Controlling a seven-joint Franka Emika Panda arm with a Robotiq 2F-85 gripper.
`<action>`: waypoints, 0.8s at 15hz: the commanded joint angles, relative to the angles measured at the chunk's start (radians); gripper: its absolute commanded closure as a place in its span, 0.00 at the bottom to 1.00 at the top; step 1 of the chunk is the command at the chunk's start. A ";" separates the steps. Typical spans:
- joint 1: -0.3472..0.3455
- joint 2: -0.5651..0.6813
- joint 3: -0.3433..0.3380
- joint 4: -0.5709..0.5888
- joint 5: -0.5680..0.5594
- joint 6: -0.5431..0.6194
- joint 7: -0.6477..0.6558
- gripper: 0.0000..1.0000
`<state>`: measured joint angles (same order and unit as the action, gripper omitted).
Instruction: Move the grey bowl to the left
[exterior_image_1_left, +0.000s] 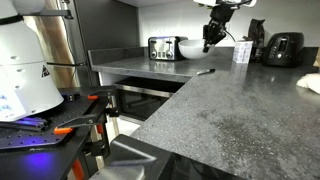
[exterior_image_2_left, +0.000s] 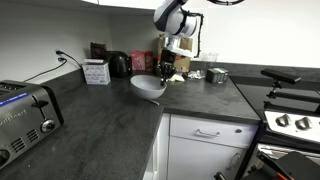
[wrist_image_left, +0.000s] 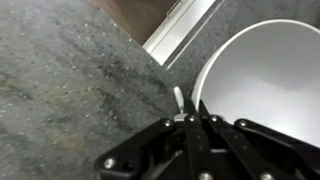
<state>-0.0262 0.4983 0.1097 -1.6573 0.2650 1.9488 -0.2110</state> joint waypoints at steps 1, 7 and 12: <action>0.039 -0.093 0.019 -0.131 -0.067 -0.033 -0.098 0.99; 0.158 -0.189 0.059 -0.337 -0.237 0.122 -0.082 0.99; 0.218 -0.194 0.073 -0.404 -0.320 0.302 -0.013 0.99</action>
<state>0.1792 0.3298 0.1860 -2.0167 -0.0090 2.1761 -0.2685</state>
